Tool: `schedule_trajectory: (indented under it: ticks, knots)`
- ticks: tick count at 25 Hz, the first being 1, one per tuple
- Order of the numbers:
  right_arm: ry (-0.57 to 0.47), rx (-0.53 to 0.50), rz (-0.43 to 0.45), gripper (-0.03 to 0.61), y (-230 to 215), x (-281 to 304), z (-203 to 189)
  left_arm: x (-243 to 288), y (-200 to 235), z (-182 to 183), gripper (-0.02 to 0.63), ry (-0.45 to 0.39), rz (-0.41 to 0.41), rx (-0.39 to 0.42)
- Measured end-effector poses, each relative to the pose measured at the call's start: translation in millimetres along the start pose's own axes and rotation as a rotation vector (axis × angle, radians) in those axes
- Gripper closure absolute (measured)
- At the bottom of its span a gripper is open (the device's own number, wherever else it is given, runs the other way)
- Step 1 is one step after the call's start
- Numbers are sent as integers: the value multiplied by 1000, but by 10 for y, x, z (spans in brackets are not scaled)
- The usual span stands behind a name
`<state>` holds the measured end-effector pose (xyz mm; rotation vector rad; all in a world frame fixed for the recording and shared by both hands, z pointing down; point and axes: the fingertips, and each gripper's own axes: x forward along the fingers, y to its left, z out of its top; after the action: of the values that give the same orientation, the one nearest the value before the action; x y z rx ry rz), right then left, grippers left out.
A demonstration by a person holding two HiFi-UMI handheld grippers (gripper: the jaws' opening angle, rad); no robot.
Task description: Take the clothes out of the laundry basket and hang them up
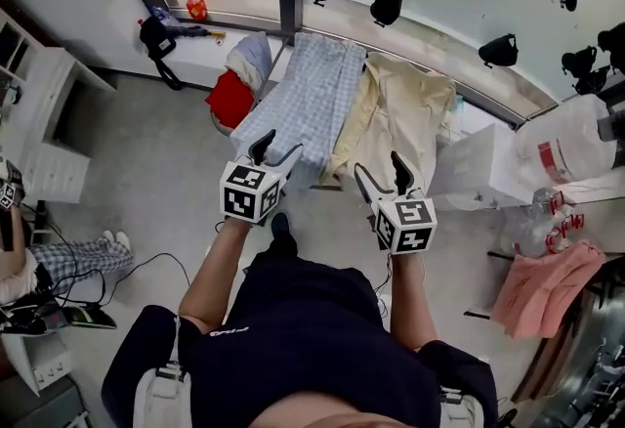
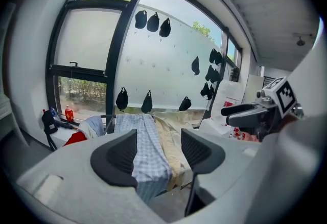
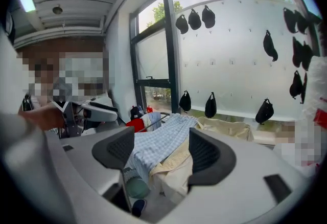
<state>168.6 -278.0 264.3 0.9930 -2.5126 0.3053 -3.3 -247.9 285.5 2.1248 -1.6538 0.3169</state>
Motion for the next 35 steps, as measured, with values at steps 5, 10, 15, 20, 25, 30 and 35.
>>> schedule_trajectory:
  ticks: [5, 10, 15, 20, 25, 30, 35]
  knots:
    - [-39, -64, 62, 245, 58, -560, -203, -372, -606, -140, 356, -71, 84, -31]
    - [-62, -71, 115, 245, 69, -1073, -470, -703, -1293, -327, 356, -113, 122, -23]
    - [-56, -70, 152, 245, 107, -1526, -758, -990, -1872, -640, 356, -106, 145, -33]
    - [-63, -29, 151, 245, 127, -1800, -952, -1253, -2118, -823, 355, -105, 154, -47]
    - [-71, -40, 142, 247, 220, -1920, -1005, -1396, -2155, -840, 356, -116, 167, -27]
    - [-173, 4, 86, 383, 197, -2083, -861, -1471, -2159, -857, 588, -121, 164, -11]
    - [-240, 50, 26, 577, 114, -2185, -762, -1478, -2198, -874, 589, -106, 130, 22]
